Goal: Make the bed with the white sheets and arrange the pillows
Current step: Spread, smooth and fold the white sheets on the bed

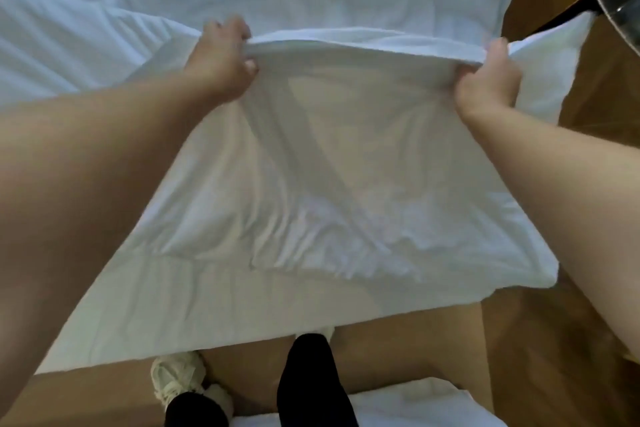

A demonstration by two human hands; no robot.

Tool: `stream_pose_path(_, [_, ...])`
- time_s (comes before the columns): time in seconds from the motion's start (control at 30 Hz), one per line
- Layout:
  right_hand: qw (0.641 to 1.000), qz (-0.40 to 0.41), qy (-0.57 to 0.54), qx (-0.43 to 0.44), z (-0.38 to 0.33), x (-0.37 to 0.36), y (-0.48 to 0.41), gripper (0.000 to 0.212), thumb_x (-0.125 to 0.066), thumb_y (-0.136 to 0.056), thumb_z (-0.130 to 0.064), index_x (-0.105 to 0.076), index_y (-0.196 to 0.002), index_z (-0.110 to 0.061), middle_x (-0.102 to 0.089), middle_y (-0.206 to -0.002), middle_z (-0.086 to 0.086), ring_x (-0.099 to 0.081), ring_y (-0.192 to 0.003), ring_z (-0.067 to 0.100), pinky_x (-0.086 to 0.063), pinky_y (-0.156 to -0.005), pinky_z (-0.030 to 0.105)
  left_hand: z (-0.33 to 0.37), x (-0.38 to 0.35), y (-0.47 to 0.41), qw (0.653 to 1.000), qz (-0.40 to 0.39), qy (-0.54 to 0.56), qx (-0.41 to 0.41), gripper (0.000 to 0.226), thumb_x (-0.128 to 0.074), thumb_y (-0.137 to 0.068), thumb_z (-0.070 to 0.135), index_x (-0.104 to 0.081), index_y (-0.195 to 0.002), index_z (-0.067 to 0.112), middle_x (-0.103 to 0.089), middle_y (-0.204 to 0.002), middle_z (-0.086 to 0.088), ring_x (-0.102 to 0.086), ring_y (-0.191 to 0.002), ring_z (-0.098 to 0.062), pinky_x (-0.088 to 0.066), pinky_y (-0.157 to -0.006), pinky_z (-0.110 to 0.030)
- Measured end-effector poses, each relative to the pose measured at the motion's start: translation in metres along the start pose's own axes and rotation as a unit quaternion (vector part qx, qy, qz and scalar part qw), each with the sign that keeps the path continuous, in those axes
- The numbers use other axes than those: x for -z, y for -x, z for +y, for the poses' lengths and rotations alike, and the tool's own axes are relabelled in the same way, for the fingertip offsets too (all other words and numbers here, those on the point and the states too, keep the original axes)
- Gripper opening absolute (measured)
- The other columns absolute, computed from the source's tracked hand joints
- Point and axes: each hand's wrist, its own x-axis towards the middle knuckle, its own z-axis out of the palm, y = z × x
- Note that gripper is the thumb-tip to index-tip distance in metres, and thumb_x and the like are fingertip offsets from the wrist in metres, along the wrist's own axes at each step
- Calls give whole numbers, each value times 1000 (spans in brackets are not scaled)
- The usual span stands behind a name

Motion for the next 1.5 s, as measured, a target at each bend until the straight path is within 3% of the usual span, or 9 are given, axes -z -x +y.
stream_pose_path(0.13, [972, -180, 133, 70, -23, -22, 18, 95, -62, -87, -23, 3, -156, -28, -46, -142, 14, -51, -123, 38, -44, -97, 42, -1, -32, 25, 994, -105, 20, -35, 88, -62, -90, 16, -5, -156, 17, 17, -158, -21, -37, -135, -42, -32, -109, -38])
stream_pose_path(0.37, [829, -340, 288, 338, 7, -90, 223, 103, -63, -83, -54, 7, -155, -30, 9, -163, 8, 5, -150, 33, -8, -116, 62, -121, -77, 190, 957, -176, -220, -73, 93, -69, -81, 38, -15, -154, 17, -6, -160, -19, -15, -146, -38, -22, -116, -50])
stream_pose_path(0.53, [778, -309, 351, 420, -13, -153, 299, 107, -64, -87, -43, 18, -153, -20, 23, -158, 19, 16, -147, 39, -1, -113, 68, -209, -77, 218, 940, -98, -324, -46, 92, -75, -61, 4, -36, -144, 7, -26, -147, -35, -26, -135, -50, -24, -104, -66])
stream_pose_path(0.63, [798, -286, 392, 357, -40, -199, 303, 96, -61, -89, -20, 9, -155, -20, 6, -160, 22, -2, -147, 43, -16, -112, 63, -240, -86, 198, 934, -65, -341, -81, 79, -62, -72, 3, -34, -146, 11, -27, -146, -35, -29, -132, -53, -28, -97, -70])
stream_pose_path(0.77, [834, -147, 385, 367, -70, -232, 295, 43, -27, -95, -17, -58, -126, -16, -62, -115, 14, -63, -102, 35, -49, -80, 39, -259, -90, 150, 940, -41, -305, -147, 40, -54, -84, 2, -49, -123, 9, -56, -113, -28, -60, -94, -47, -48, -76, -50])
stream_pose_path(1.03, [700, -383, 482, 362, -82, -154, 373, 37, -43, -96, -6, -59, -128, -16, -61, -122, 10, -60, -112, 30, -48, -88, 35, -258, -38, 242, 897, -285, -248, -231, 39, -48, -88, 3, -48, -126, 16, -60, -107, -12, -60, -98, -32, -41, -67, -35])
stream_pose_path(1.2, [696, -456, 471, 294, -58, -158, 425, 44, -40, -99, -8, -39, -143, -11, -49, -138, 12, -52, -123, 30, -42, -98, 39, -299, -49, 287, 894, -373, -164, -187, 52, -45, -82, -5, -42, -129, 17, -49, -130, -7, -56, -106, -30, -49, -81, -39])
stream_pose_path(1.33, [659, -515, 495, 237, -37, -174, 452, 73, -55, -94, -17, -12, -154, -17, -21, -155, 13, -30, -137, 37, -36, -106, 49, -321, -58, 312, 903, -353, -158, -184, 76, -58, -86, 18, -18, -150, 21, -6, -161, -9, -24, -142, -32, -22, -116, -40])
stream_pose_path(1.5, [714, -485, 433, 260, -84, -169, 474, 47, -49, -92, -19, -39, -137, -12, -46, -133, 9, -50, -118, 30, -42, -92, 41, -355, -9, 348, 968, -209, -106, -86, 52, -52, -85, 16, -42, -137, 19, -44, -141, -1, -43, -126, -24, -32, -102, -34])
